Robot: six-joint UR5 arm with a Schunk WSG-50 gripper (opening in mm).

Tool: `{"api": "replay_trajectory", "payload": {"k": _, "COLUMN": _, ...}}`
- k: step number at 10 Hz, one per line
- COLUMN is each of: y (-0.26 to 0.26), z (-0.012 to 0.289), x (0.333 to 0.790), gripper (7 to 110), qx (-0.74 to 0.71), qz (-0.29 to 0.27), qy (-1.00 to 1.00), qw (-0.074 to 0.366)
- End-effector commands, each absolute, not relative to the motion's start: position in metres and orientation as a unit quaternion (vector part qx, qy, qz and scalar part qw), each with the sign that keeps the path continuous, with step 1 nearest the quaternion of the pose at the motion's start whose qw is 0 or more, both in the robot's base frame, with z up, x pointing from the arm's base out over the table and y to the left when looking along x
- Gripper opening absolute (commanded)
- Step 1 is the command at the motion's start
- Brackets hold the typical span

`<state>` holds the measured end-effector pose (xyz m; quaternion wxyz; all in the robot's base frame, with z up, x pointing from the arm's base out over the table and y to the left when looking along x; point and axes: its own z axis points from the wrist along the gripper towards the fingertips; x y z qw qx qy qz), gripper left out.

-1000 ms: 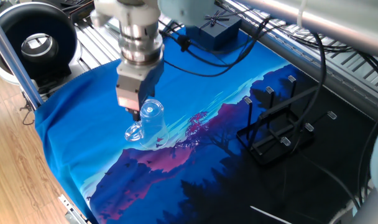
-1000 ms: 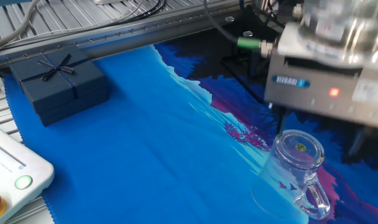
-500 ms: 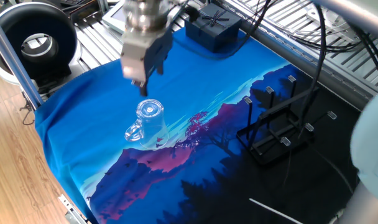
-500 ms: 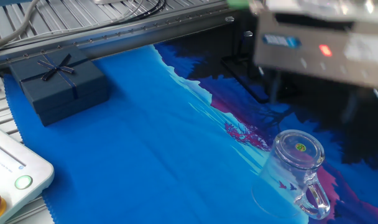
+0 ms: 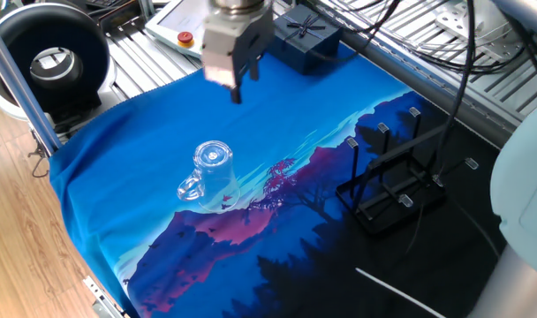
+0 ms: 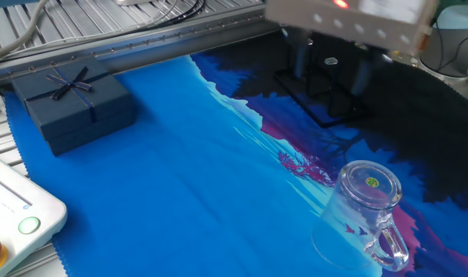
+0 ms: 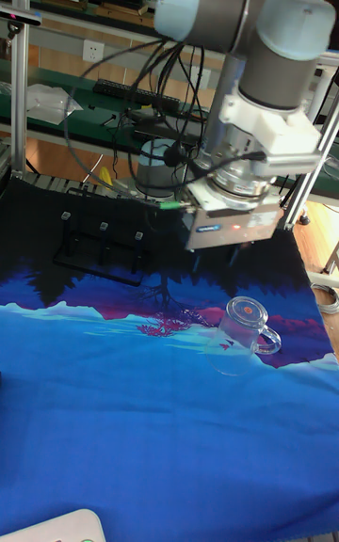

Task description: Take the cup off the cup rack

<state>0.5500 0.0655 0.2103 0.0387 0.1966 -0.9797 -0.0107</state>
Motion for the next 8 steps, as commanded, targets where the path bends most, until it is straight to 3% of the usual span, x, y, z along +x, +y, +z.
{"api": "replay_trajectory", "payload": {"k": 1, "y": 0.052, "z": 0.215, "x": 0.545, "gripper": 7, "qx": 0.162, "qz": -0.040, "qy": -0.985, "qw": 0.032}}
{"api": "replay_trajectory", "payload": {"k": 6, "y": 0.031, "z": 0.202, "x": 0.523, "gripper": 7, "qx": 0.202, "qz": -0.029, "qy": -0.976, "qw": 0.080}}
{"api": "replay_trajectory", "payload": {"k": 8, "y": 0.035, "z": 0.198, "x": 0.528, "gripper": 7, "qx": 0.186, "qz": -0.034, "qy": -0.979, "qw": 0.069}}
